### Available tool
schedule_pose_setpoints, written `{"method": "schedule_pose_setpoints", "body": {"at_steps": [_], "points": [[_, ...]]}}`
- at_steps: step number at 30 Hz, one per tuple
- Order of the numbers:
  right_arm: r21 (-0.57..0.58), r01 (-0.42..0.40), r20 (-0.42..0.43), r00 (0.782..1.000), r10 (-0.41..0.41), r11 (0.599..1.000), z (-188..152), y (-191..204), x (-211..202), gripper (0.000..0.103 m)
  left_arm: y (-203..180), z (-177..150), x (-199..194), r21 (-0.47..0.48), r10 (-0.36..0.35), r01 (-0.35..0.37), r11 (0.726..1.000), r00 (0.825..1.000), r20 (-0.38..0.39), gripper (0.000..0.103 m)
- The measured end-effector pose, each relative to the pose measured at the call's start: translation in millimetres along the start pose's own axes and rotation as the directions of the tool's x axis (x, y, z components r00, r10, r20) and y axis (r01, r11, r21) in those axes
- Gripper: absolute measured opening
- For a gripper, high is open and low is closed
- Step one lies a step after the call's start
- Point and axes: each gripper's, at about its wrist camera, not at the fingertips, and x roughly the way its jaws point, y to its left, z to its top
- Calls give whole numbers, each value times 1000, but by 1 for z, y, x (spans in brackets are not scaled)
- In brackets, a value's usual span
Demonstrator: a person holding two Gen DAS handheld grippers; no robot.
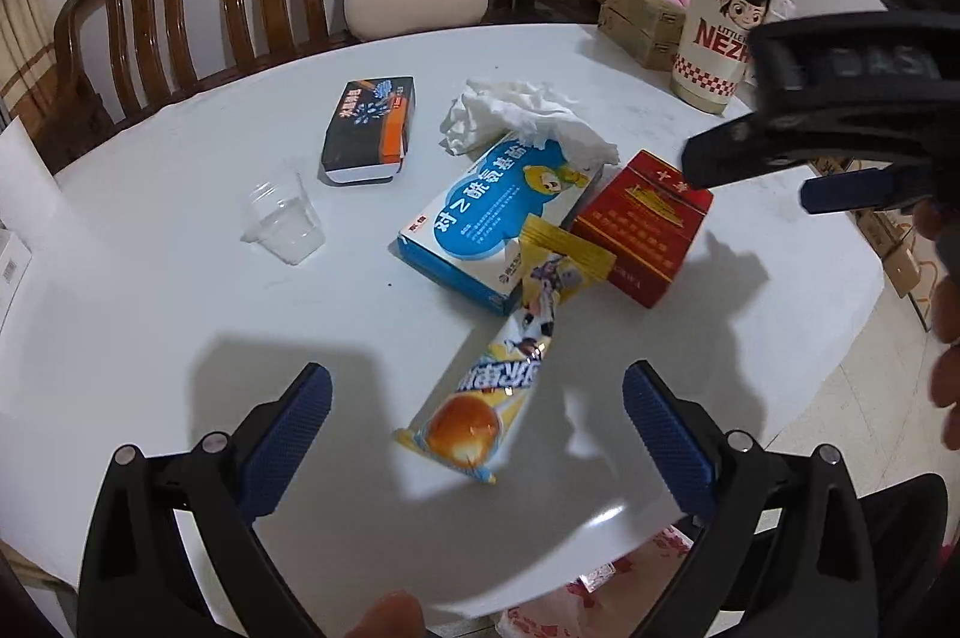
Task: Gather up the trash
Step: 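Grasp the red cigarette pack with the right tool while the left tool grasps the yellow snack wrapper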
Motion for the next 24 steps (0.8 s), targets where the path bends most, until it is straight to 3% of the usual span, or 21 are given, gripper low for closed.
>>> {"method": "schedule_pose_setpoints", "body": {"at_steps": [17,24], "points": [[74,35,-77,997,-29,997,25,6,57,96,3,4,25,-14,12,-13,1000,1000,-26,83],[84,30,-92,996,-23,996,31,8,71,96,6,3,27,-26,11,-12,1000,999,-34,83]]}}
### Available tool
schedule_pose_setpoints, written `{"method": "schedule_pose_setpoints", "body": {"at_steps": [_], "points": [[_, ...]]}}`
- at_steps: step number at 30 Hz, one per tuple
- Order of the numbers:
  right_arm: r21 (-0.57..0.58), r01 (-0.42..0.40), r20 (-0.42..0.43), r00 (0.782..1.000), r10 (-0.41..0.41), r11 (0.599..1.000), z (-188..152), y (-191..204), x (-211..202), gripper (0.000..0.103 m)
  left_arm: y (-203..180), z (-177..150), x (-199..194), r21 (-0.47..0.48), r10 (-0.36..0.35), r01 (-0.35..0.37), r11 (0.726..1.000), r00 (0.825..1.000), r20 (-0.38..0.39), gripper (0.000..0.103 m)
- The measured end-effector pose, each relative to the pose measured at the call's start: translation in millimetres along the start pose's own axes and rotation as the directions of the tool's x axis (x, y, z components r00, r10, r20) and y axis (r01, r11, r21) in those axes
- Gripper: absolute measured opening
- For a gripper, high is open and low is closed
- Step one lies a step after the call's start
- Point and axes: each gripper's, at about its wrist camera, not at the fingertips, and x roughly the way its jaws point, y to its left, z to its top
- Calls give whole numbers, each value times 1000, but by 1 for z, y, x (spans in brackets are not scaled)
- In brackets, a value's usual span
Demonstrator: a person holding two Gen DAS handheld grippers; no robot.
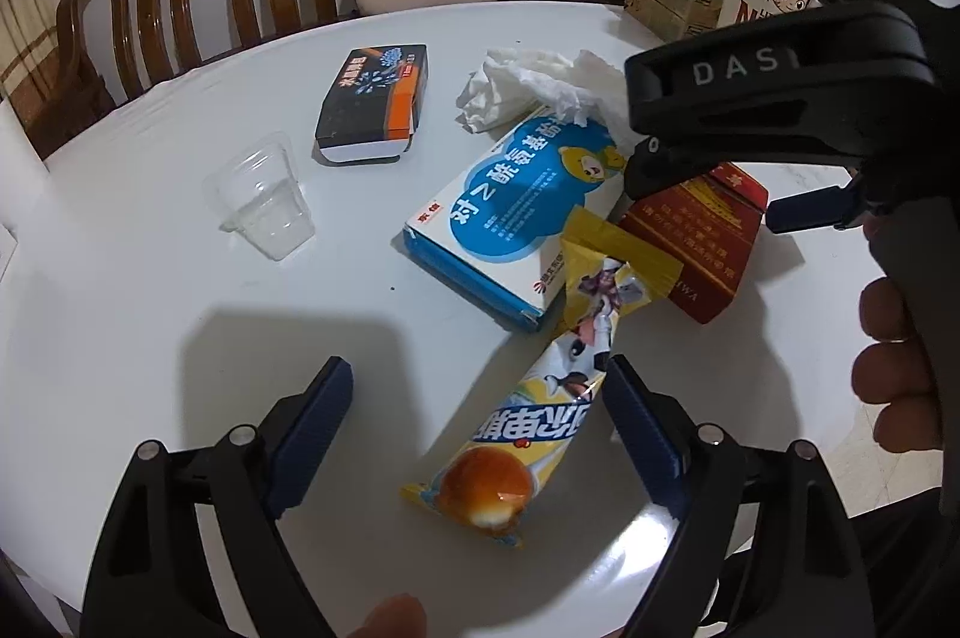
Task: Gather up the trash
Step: 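Grasp the red cigarette pack with the right tool while the left tool grasps the yellow snack wrapper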
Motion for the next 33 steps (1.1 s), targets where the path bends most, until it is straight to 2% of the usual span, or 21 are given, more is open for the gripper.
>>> {"method": "schedule_pose_setpoints", "body": {"at_steps": [3,7,10,15,17,19,21,22,23,30,33], "points": [[-13,6,0,1000,-6,1000,1,2,3,96,0,0,0,0,-5,5,1000,1000,-2,82],[-54,73,-7,997,-73,996,-2,1,6,96,1,-1,-1,-7,-8,8,1000,1000,-1,81],[-74,80,-4,997,-81,994,-3,0,6,96,0,0,-1,-4,-4,4,1000,1000,6,76],[-95,123,4,992,-123,988,-8,-2,8,95,-1,3,-2,-11,-13,13,1000,1000,11,62],[-100,140,12,990,-140,985,-10,-2,7,90,0,4,-3,-19,-22,22,1000,1000,13,52],[-109,145,16,989,-144,983,-10,-1,7,87,0,3,-4,-27,-21,21,999,1000,14,48],[-121,145,27,989,-142,982,-13,-3,2,72,1,1,-6,-28,-12,12,1000,1000,16,40],[-127,145,35,989,-141,981,-13,-2,-1,55,2,0,-7,-37,-20,20,999,1000,15,31],[-133,143,33,990,-140,981,-12,-2,-4,56,3,0,-8,-46,-28,29,999,1000,13,23],[-164,133,44,991,-127,977,-13,-6,-5,55,9,-4,-11,-76,-42,42,996,999,6,14],[-171,134,43,991,-129,976,-13,-6,-6,54,13,-6,-15,-92,-48,49,995,999,11,13]]}}
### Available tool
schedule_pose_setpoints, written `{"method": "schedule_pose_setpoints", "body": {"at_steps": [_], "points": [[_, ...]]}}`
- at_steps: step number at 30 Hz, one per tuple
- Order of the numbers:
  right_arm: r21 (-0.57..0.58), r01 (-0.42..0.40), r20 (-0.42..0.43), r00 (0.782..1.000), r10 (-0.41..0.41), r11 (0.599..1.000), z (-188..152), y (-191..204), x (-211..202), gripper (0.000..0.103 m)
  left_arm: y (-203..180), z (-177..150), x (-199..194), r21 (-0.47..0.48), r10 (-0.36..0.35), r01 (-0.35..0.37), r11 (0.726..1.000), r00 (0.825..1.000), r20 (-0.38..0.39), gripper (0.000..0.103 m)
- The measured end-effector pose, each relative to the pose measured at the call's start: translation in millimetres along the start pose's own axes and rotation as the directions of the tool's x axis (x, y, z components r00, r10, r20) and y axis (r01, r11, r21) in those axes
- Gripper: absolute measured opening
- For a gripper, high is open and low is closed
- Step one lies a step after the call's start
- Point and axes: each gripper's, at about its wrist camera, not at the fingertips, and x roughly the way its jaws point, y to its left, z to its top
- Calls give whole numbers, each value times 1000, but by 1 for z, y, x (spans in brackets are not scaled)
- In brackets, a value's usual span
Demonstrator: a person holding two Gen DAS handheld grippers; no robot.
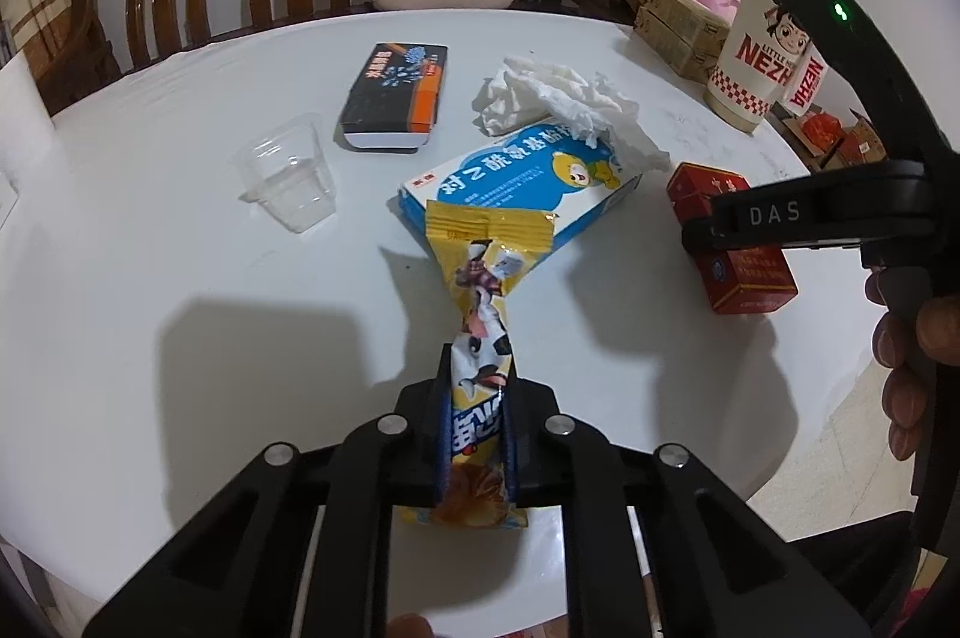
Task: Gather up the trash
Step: 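Grasp the red cigarette pack with the right tool while the left tool grasps the yellow snack wrapper, then carry the cigarette pack and snack wrapper down toward the plastic bag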
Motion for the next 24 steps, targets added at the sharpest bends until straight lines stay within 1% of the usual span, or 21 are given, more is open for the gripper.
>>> {"method": "schedule_pose_setpoints", "body": {"at_steps": [2,4,9,11,18,24], "points": [[-9,2,7,1000,-2,1000,-8,-6,-4,54,2,-1,-2,-5,-2,2,1000,1000,1,12],[-11,3,14,1000,-3,1000,-9,-10,-6,54,1,0,-4,-6,0,0,1000,1000,7,12],[-27,-20,39,999,21,999,-17,-19,-20,54,-1,4,-15,-2,11,-11,1000,1000,24,12],[-41,-22,54,998,25,999,-19,-22,-29,54,-4,5,-21,8,24,-24,1000,999,32,12],[-89,-72,102,991,81,993,-33,-33,-65,54,-18,6,-46,24,60,-62,998,996,69,12],[-153,-104,155,980,128,983,-41,-25,-100,54,-35,3,-76,48,94,-100,994,989,115,12]]}}
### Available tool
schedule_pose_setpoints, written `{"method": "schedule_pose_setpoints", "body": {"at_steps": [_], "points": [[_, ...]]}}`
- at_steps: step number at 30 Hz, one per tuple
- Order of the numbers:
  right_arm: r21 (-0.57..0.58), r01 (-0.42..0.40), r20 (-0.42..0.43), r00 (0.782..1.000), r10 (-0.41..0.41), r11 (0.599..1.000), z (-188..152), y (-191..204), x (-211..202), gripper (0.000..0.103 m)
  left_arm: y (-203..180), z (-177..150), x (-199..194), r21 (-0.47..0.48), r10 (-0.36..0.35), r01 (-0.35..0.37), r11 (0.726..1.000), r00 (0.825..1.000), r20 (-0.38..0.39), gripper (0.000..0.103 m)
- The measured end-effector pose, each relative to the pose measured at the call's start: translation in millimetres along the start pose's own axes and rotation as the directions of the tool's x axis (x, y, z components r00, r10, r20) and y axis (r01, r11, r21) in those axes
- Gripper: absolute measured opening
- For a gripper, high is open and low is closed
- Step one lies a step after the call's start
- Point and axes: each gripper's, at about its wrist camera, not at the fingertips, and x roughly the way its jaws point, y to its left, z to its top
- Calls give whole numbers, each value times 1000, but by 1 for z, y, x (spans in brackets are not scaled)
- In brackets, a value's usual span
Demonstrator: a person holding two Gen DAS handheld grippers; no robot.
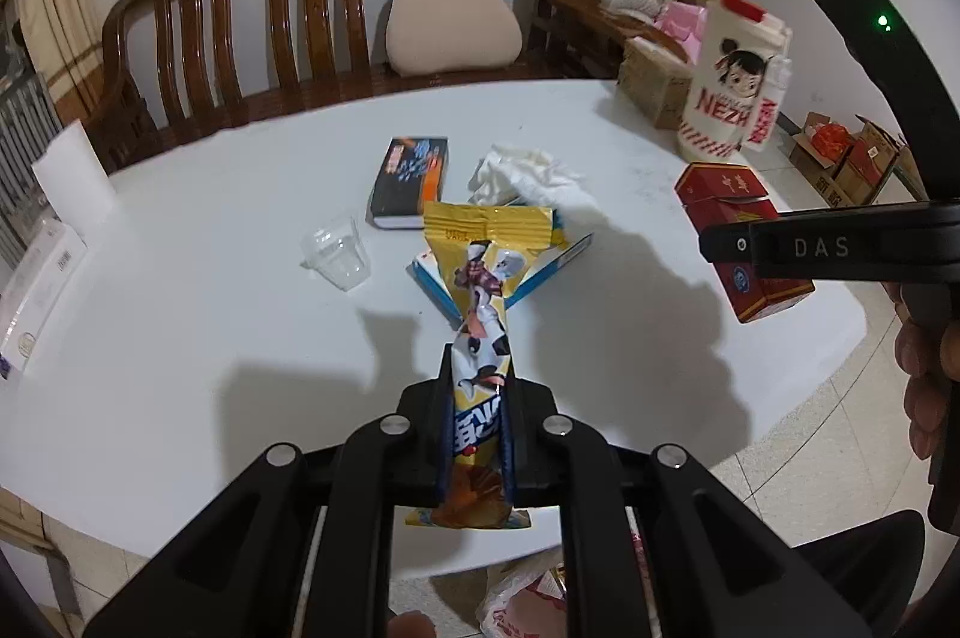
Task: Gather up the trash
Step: 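Carry the cigarette pack and snack wrapper down toward the plastic bag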
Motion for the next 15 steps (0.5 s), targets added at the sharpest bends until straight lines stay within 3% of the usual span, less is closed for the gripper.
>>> {"method": "schedule_pose_setpoints", "body": {"at_steps": [15], "points": [[-167,-68,90,992,84,984,-51,4,-85,54,-34,-21,-60,27,0,-2,1000,999,51,11]]}}
